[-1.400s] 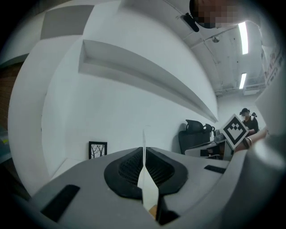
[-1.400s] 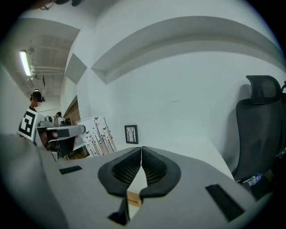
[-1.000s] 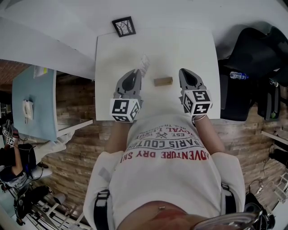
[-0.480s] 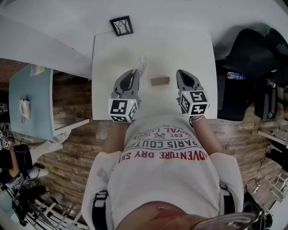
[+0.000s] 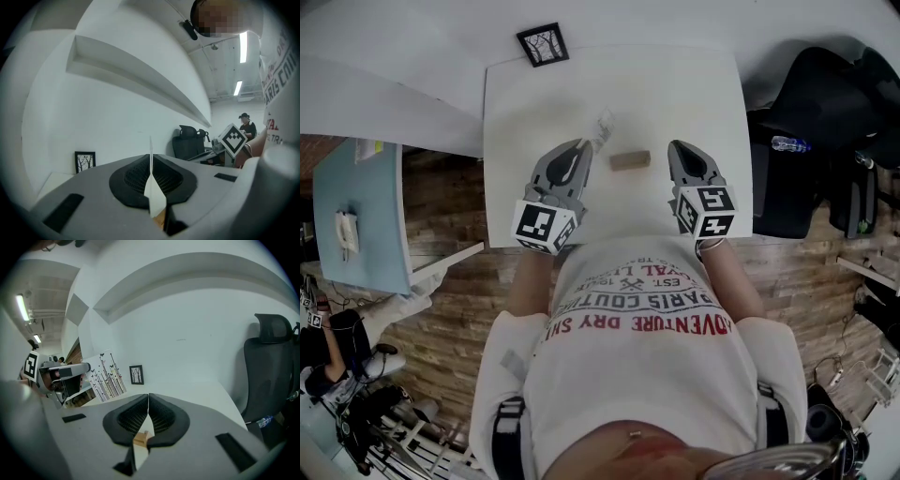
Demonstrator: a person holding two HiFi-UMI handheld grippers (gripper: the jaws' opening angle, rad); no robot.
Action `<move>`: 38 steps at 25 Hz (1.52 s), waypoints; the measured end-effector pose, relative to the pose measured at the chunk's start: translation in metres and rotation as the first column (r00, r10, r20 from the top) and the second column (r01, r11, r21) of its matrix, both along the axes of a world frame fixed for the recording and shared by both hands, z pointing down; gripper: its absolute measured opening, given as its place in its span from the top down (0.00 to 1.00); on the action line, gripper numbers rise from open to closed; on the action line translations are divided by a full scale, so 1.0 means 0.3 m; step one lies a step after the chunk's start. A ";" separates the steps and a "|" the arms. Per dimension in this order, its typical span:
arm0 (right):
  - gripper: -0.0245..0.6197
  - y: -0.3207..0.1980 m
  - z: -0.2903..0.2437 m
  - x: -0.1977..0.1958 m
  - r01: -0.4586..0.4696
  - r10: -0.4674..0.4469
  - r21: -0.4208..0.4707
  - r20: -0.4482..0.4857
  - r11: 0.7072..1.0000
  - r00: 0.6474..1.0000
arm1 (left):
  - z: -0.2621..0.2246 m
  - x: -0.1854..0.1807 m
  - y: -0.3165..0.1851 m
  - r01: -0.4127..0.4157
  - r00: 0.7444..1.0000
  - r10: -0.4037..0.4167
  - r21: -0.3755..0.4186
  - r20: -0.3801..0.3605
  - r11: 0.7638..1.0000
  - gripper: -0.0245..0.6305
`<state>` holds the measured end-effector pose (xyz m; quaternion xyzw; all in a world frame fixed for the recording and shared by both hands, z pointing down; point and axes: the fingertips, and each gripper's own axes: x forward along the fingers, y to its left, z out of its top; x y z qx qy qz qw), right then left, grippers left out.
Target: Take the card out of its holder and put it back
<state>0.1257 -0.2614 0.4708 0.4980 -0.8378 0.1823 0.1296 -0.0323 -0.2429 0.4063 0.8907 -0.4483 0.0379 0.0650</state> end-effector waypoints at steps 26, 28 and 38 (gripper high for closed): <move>0.92 0.157 0.177 0.083 -0.165 0.158 -0.144 -0.056 0.976 0.986 | 0.219 0.190 -0.017 -0.634 0.768 0.639 -0.090 0.043 0.768 0.91; 0.92 0.162 0.180 0.081 -0.167 0.160 -0.146 -0.054 0.975 0.986 | 0.231 0.193 -0.016 -0.645 0.758 0.651 -0.097 0.037 0.758 0.91; 0.92 0.189 0.192 0.098 -0.189 0.187 -0.169 -0.031 0.967 0.982 | 0.272 0.203 -0.018 -0.680 0.725 0.687 -0.114 0.047 0.724 0.91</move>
